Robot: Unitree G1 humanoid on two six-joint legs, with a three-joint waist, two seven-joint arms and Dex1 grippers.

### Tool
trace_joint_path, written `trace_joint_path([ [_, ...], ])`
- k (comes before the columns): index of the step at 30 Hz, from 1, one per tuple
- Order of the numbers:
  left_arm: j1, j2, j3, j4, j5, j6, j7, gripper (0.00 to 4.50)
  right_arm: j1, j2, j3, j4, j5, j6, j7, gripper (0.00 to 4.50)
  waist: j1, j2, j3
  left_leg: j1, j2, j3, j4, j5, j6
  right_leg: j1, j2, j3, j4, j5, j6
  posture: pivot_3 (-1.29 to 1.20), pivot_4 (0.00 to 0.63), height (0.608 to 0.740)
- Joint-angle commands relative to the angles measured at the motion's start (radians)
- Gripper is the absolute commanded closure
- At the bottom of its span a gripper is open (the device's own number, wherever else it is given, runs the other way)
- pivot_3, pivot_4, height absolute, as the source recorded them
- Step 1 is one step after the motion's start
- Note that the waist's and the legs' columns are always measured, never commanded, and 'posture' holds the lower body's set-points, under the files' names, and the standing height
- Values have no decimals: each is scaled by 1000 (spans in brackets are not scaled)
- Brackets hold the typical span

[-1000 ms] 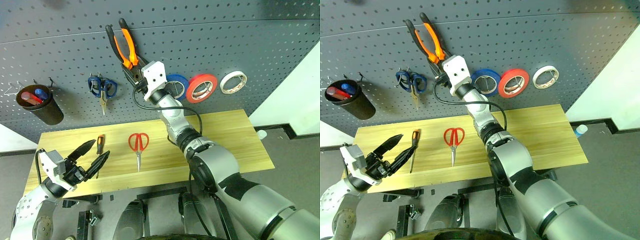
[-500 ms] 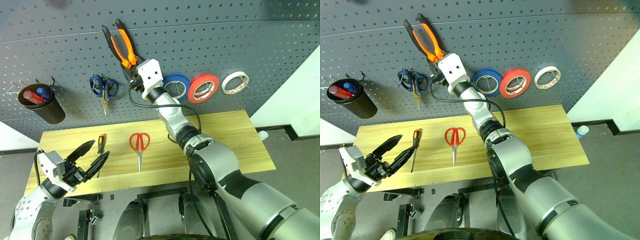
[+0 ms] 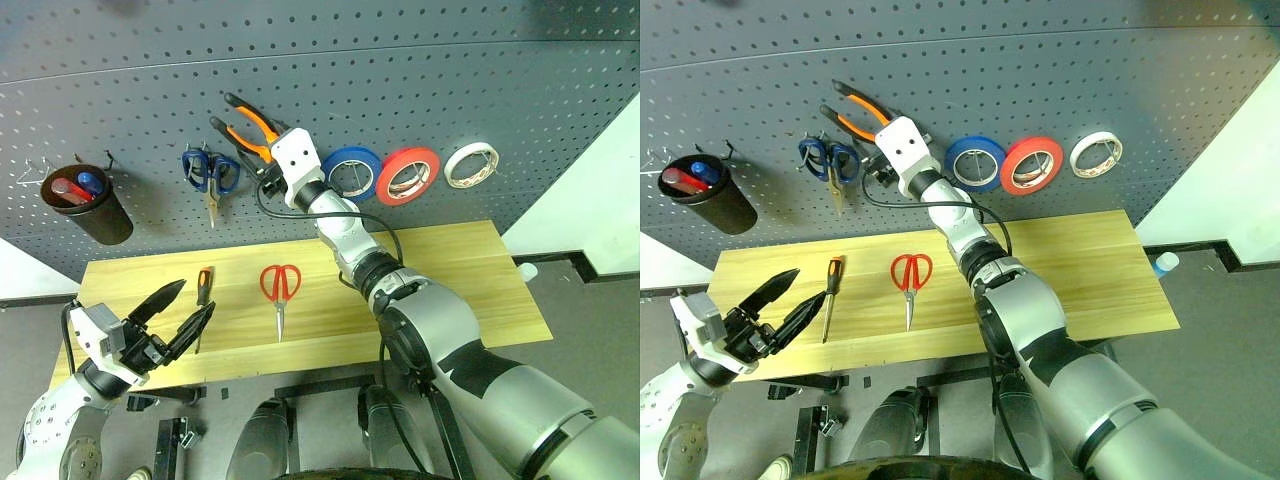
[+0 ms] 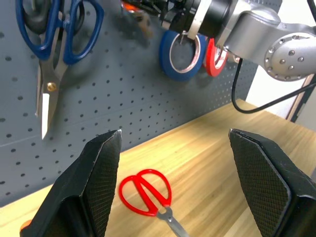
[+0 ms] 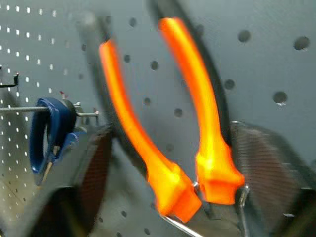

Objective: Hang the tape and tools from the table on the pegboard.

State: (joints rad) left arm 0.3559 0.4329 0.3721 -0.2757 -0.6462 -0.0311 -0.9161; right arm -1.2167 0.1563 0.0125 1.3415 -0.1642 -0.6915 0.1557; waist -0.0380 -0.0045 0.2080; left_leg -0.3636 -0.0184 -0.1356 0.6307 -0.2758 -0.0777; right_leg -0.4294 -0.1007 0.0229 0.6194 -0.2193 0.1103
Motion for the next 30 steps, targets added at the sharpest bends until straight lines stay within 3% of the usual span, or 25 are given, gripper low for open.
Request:
trace_joint_path([
  [1,-12,5,23,1,-12,-20,-8,874,-21,-36,-16,-45,5,-59,-46,33,3,0,0,0,0,0,0,0,0,0,0,0,0,0,0,151,179,740],
  [8,-8,-2,60,14,-38,-25,-8,874,28,-83,47,-104,-64,-226,-85,33,-2,-1,0,0,0,0,-2,0,1,0,0,0,-2,0,0,120,172,740],
  [13,27,-9,96,13,-61,-24,-17,874,144,-92,99,-232,-32,-373,40,33,-9,-1,-1,-1,0,1,-4,0,1,0,0,0,-4,0,1,101,168,740],
  [18,21,-25,87,23,-51,-28,-8,874,295,-99,168,-474,62,-397,188,33,-6,-1,-1,-1,1,1,-3,0,1,0,0,0,-4,0,1,96,164,740],
  [23,9,-48,48,32,27,-7,69,874,492,-181,274,-837,186,-224,360,33,1,-2,-1,0,1,1,-1,0,1,2,0,0,-4,0,1,88,163,740],
  [30,-87,-92,-105,41,290,186,415,874,731,-456,320,-1198,422,236,661,33,25,-3,-2,4,1,1,-1,0,1,6,0,0,-4,-2,4,76,165,740],
])
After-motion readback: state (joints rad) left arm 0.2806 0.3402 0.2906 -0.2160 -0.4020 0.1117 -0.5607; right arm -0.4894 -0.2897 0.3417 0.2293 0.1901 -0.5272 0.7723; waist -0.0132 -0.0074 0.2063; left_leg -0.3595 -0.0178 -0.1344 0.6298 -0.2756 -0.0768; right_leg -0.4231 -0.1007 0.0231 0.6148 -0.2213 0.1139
